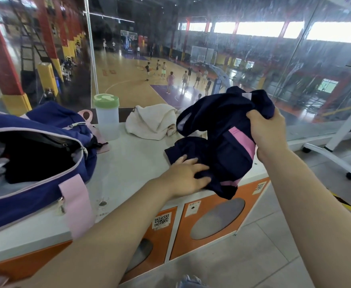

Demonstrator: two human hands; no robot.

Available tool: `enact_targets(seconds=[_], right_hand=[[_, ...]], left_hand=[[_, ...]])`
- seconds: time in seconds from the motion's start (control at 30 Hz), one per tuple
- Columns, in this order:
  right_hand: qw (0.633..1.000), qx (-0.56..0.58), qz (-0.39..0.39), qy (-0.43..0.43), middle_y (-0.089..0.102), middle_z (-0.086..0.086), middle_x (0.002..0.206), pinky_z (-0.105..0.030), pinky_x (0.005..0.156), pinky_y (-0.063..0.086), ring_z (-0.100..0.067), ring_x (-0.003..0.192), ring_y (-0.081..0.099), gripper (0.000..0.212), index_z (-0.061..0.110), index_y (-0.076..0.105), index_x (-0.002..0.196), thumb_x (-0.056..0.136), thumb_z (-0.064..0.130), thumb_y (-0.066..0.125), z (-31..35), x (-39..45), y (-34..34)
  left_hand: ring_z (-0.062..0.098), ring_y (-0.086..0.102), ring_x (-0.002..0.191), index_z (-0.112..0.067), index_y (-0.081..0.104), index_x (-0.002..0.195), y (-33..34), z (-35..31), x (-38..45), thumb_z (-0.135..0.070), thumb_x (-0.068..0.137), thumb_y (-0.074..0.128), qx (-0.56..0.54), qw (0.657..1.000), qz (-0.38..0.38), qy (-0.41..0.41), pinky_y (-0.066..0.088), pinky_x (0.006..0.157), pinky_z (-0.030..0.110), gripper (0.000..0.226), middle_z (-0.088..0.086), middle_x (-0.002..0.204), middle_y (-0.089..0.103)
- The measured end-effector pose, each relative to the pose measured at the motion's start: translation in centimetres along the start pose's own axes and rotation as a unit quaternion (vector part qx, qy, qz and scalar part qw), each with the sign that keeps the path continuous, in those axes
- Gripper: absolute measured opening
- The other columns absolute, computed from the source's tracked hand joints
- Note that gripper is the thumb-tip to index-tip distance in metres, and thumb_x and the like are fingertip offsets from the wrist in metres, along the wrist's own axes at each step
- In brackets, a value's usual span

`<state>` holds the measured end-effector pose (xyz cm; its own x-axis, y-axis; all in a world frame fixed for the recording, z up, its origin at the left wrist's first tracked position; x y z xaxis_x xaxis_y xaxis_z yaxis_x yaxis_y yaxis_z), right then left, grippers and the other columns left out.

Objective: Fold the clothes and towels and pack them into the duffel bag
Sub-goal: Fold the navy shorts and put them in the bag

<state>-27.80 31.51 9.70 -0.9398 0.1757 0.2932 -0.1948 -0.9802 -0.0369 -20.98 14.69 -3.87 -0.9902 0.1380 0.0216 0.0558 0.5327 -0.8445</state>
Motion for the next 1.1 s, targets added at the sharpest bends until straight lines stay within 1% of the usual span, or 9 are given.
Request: enact_targets(seconds=[0.1, 0.33, 0.43, 0.53, 0.6, 0.67, 0.77, 0.97, 1.1], right_hand=[[1.0, 0.003, -0.02, -0.007, 0.063, 0.002, 0.084, -0.034, 0.072, 0.051, -0.017, 0.078, 0.059, 0.018, 0.029, 0.059, 0.088, 0.076, 0.016, 0.055, -0.1, 0.2, -0.8], [1.0, 0.008, -0.007, 0.014, 0.062, 0.001, 0.083, -0.034, 0.071, 0.048, -0.019, 0.079, 0.056, 0.015, 0.031, 0.058, 0.081, 0.077, 0.016, 0.054, -0.9, 0.4, -0.8], [0.999, -0.033, 0.038, 0.017, 0.062, -0.002, 0.086, -0.035, 0.07, 0.047, -0.02, 0.079, 0.056, 0.012, 0.028, 0.058, 0.082, 0.077, 0.017, 0.056, -1.2, 0.2, 0.2], [0.995, -0.062, 0.077, 0.007, 0.059, -0.006, 0.083, -0.033, 0.065, 0.043, -0.019, 0.075, 0.053, 0.016, 0.012, 0.062, 0.095, 0.081, 0.015, 0.056, -1.5, -0.4, 1.6], [0.991, -0.079, 0.107, 0.001, 0.062, -0.008, 0.085, -0.034, 0.065, 0.045, -0.022, 0.076, 0.056, 0.022, 0.01, 0.061, 0.101, 0.081, 0.017, 0.057, -1.7, -1.4, 3.2], [0.979, -0.122, 0.164, -0.012, 0.069, -0.007, 0.092, -0.039, 0.072, 0.053, -0.027, 0.084, 0.064, 0.019, 0.019, 0.062, 0.099, 0.08, 0.021, 0.059, -1.9, -2.5, 5.0], [0.937, -0.146, 0.317, -0.009, 0.071, -0.009, 0.104, -0.039, 0.086, 0.055, -0.025, 0.096, 0.067, 0.024, 0.018, 0.061, 0.113, 0.09, 0.012, 0.058, -2.4, -5.0, 7.6], [0.872, -0.088, 0.476, 0.073, 0.07, -0.005, 0.116, -0.031, 0.089, 0.056, -0.02, 0.103, 0.069, 0.033, 0.019, 0.055, 0.129, 0.097, 0.011, 0.056, -3.5, -7.4, 8.6], [0.903, -0.019, 0.404, 0.147, 0.074, -0.004, 0.103, -0.03, 0.082, 0.057, -0.019, 0.092, 0.071, 0.023, 0.017, 0.061, 0.119, 0.099, 0.01, 0.051, -5.0, -6.3, 8.2]], left_hand=[[0.035, 0.002, 0.149, -0.034, 0.035, 0.149, -0.2, 1.3, 0.2, -0.051, 0.096, 0.042, 0.178, 0.983, -0.032, -0.008, 0.008, 0.121, 0.044, 0.056, 0.007, 0.161, 0.02], [0.029, 0.005, 0.149, -0.033, 0.036, 0.148, -1.0, 2.7, 0.3, -0.048, 0.094, 0.045, 0.18, 0.983, -0.024, -0.007, 0.01, 0.121, 0.041, 0.056, 0.003, 0.16, 0.023], [0.025, 0.029, 0.142, -0.028, 0.04, 0.145, -2.2, 2.1, 0.4, -0.05, 0.092, 0.048, 0.086, 0.991, -0.099, -0.006, 0.025, 0.116, 0.04, 0.058, 0.001, 0.152, 0.04], [0.019, 0.049, 0.127, -0.028, 0.049, 0.138, -3.9, 2.0, 0.2, -0.053, 0.094, 0.041, -0.141, 0.973, -0.168, -0.065, 0.038, 0.107, 0.04, 0.051, -0.004, 0.135, 0.057], [0.018, 0.055, 0.12, -0.026, 0.055, 0.133, -3.8, 1.8, 0.6, -0.056, 0.097, 0.031, -0.367, 0.913, -0.147, -0.097, 0.038, 0.107, 0.038, 0.052, -0.005, 0.123, 0.065], [0.021, 0.059, 0.117, -0.018, 0.053, 0.134, -3.4, 1.9, 1.0, -0.056, 0.099, 0.03, -0.569, 0.802, -0.131, -0.123, 0.044, 0.102, 0.035, 0.057, 0.002, 0.122, 0.065], [0.027, 0.062, 0.113, -0.022, 0.053, 0.136, -2.6, 2.6, 1.2, -0.065, 0.092, 0.042, -0.707, 0.685, -0.112, -0.135, 0.054, 0.091, 0.04, 0.062, 0.01, 0.127, 0.063], [0.03, 0.066, 0.109, -0.021, 0.059, 0.129, -3.2, 3.9, 1.3, -0.043, 0.091, 0.061, -0.754, 0.633, -0.139, -0.108, 0.059, 0.081, 0.041, 0.045, 0.014, 0.122, 0.067], [0.027, 0.069, 0.097, -0.016, 0.063, 0.125, -3.9, 4.0, 1.5, -0.013, 0.095, 0.052, -0.792, 0.582, -0.18, -0.04, 0.057, 0.081, 0.039, 0.031, 0.013, 0.114, 0.069]])
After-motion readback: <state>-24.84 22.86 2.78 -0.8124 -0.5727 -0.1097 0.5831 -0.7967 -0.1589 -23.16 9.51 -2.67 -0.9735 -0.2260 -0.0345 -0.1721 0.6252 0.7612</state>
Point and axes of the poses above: each hand's wrist, its own x-axis towards the middle knuckle, its own y-axis out of the palm, z = x × y, the point moved 8 cm from there along x, towards the middle knuckle
